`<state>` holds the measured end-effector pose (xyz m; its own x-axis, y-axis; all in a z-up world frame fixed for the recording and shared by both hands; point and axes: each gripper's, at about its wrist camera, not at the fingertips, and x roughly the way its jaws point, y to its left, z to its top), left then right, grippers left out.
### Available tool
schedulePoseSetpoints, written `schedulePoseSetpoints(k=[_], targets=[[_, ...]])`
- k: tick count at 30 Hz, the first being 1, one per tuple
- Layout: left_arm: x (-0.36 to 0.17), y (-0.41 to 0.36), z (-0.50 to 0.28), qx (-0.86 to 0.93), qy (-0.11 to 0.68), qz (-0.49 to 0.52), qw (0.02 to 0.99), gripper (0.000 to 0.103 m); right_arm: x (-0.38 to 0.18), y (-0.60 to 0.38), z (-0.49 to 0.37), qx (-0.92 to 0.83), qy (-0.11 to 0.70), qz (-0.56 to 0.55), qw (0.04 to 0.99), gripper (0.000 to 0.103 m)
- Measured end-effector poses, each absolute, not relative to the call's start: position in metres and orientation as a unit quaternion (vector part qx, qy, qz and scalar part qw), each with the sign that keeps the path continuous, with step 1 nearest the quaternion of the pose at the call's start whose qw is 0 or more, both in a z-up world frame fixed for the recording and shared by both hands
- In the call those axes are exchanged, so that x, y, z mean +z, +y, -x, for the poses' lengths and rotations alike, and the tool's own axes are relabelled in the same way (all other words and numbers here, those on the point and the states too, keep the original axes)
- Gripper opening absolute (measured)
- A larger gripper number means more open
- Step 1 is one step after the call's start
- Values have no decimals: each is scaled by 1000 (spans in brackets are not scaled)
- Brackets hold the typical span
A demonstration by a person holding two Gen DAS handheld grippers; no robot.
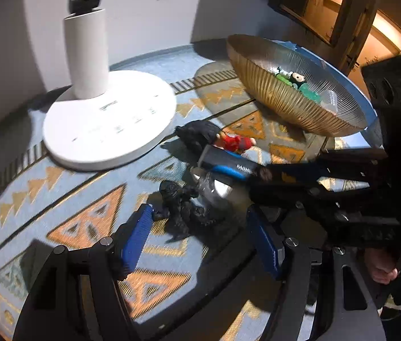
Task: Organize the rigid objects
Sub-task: 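Grasp the black figure with the left tool while the right tool grasps the black-and-yellow lighter, then carry the black figure and lighter over the amber bowl and open both tools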
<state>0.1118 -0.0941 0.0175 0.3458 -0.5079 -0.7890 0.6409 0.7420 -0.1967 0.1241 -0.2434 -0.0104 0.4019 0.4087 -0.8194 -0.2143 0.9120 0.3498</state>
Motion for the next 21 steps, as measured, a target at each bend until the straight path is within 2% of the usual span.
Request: schedulePoseSetpoints(k=[2, 4, 6, 8, 18, 19, 21], targets=[[17, -100, -115, -359, 450, -72, 815, 67, -9, -251, -116, 184, 513, -105, 832, 21], [17, -103, -119, -362, 450, -66, 814, 64, -9, -259, -108, 177, 518, -113, 829, 20], [18, -102, -121, -361, 444, -57, 818, 48, -9, -270, -98, 165, 524, -127, 826, 20], [20, -96, -122, -355, 440, -48, 823, 39, -8, -278, -88, 161, 523, -136, 826, 20], [27, -55, -60, -325, 448, -65, 830, 39, 3, -272, -26, 151, 526, -66, 835, 20], [28, -51, -54, -318, 447, -62, 834, 39, 3, -271, -23, 149, 526, -58, 835, 25], [29, -43, -45, -304, 445, -47, 841, 39, 4, -270, -26, 137, 529, -53, 836, 43]])
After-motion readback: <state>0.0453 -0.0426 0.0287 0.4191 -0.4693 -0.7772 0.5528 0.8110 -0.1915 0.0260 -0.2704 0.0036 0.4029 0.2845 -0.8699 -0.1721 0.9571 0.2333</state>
